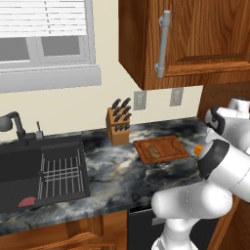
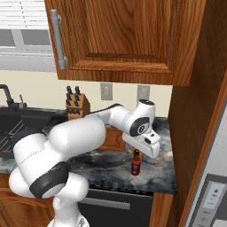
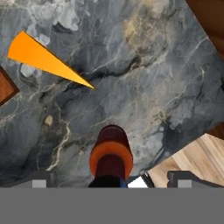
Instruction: Retrieve the reheated potato from the microwave, then place the potato, cheese, and condiment on the cutting board.
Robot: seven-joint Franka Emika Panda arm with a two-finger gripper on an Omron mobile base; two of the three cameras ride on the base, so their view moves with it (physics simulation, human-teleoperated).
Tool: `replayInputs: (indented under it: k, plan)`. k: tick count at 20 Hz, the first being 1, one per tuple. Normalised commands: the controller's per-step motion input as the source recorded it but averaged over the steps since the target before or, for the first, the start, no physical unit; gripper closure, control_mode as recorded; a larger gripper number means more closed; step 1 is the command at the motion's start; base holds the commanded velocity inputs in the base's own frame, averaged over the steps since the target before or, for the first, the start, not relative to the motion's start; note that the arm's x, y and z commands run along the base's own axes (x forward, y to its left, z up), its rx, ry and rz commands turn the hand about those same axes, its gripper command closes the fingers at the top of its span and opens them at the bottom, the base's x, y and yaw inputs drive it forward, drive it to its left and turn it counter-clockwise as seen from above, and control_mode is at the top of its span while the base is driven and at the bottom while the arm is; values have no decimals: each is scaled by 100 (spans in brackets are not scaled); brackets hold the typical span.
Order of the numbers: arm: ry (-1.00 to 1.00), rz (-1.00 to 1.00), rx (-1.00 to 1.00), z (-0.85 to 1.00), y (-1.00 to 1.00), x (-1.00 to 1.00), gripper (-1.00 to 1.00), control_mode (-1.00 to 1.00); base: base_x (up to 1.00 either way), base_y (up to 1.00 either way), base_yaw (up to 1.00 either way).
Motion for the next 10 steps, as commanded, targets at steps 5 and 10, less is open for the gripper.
replayInputs:
  k: [5,10]
  plan:
    - [0,0,1,0,3,-4,-100,-100,0,0,0]
    - [0,0,0,0,0,-6,-100,-100,0,0,0]
